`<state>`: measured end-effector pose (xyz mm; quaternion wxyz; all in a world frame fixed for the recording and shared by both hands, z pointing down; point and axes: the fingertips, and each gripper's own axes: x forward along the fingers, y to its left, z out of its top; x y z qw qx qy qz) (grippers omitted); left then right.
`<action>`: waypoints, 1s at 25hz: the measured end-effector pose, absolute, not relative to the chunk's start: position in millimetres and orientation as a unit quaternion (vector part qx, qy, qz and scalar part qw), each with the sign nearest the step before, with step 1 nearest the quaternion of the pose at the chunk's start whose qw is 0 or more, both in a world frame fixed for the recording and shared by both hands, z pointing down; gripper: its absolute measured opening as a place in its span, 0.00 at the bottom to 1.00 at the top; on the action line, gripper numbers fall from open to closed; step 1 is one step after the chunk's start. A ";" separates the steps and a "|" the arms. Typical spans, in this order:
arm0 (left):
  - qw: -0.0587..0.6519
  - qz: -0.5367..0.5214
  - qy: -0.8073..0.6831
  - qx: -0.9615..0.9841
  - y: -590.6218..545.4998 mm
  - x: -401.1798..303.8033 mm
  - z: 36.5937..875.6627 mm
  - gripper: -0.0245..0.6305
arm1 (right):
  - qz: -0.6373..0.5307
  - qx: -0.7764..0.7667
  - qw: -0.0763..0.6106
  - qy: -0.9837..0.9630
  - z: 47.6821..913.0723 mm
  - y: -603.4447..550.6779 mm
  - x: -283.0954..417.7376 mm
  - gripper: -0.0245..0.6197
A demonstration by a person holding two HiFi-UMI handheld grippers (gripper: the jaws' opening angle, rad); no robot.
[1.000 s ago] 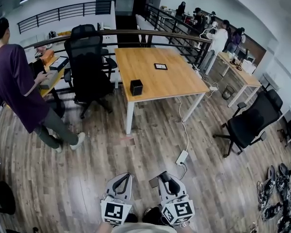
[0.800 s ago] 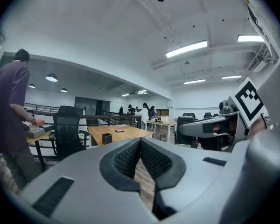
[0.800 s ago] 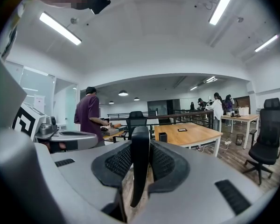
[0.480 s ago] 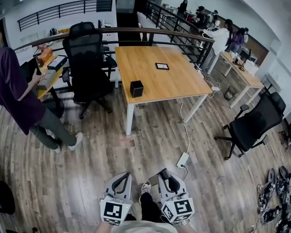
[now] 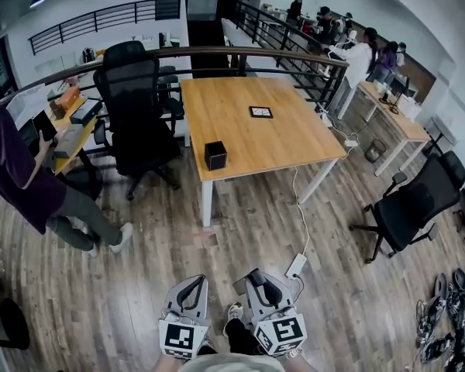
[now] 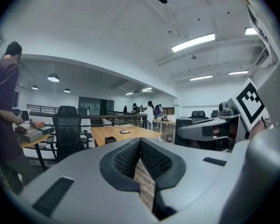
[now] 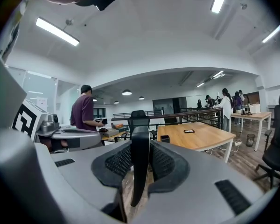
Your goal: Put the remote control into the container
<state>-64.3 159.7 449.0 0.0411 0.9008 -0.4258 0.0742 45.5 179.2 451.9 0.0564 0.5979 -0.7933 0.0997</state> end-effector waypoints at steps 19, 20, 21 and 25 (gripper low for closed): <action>0.046 0.074 -0.494 0.865 36.7 26.8 437.5 0.06 | 0.079 0.540 0.058 -0.836 448.8 42.6 138.0 0.20; 0.049 0.070 -0.498 0.863 32.3 28.1 438.6 0.06 | 0.077 0.538 0.057 -0.837 448.9 36.5 142.8 0.20; 0.051 0.068 -0.503 0.860 28.1 28.4 439.6 0.06 | 0.076 0.536 0.056 -0.839 449.1 30.6 146.7 0.20; 0.049 0.079 -0.520 0.849 17.5 30.3 441.5 0.06 | 0.079 0.526 0.050 -0.845 450.2 14.0 154.7 0.20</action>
